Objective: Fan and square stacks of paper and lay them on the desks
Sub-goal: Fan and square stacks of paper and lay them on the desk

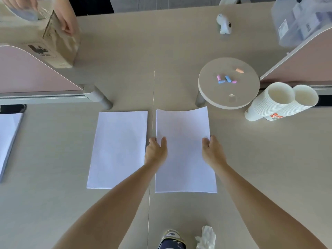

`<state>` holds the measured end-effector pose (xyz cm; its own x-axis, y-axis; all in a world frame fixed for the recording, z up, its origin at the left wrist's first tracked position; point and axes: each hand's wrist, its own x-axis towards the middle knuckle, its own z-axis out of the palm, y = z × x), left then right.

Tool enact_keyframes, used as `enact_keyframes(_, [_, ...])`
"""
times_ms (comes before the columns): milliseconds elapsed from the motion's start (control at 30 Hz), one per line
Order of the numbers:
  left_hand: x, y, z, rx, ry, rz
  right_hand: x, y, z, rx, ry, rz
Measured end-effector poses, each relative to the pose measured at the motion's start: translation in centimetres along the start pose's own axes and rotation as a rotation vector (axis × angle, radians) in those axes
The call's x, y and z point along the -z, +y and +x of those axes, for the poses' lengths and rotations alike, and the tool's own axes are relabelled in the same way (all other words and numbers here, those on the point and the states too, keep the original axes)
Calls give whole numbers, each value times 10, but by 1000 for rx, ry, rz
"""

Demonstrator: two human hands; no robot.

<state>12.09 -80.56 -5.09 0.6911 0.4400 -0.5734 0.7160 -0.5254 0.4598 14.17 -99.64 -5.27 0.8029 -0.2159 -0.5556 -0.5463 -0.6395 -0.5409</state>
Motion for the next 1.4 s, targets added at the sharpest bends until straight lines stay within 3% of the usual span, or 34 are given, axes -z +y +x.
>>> enact_keyframes(167, [1,1,-7,67,27,-88,2,-3,-1,-53,-41,111])
enact_keyframes(467, [0,8,-7,123,-3,12,2,-3,-2,-126,-27,-34])
enact_keyframes(700, [-5,10,-13,182,12,-1,0,5,-2,-186,-53,53])
enact_keyframes(1067, [-2,10,-12,274,-62,-53,-4,4,-7,-247,-25,-7])
enact_keyframes(1400, [19,5,-21,162,-116,-76,5,0,-24,-241,-3,-50])
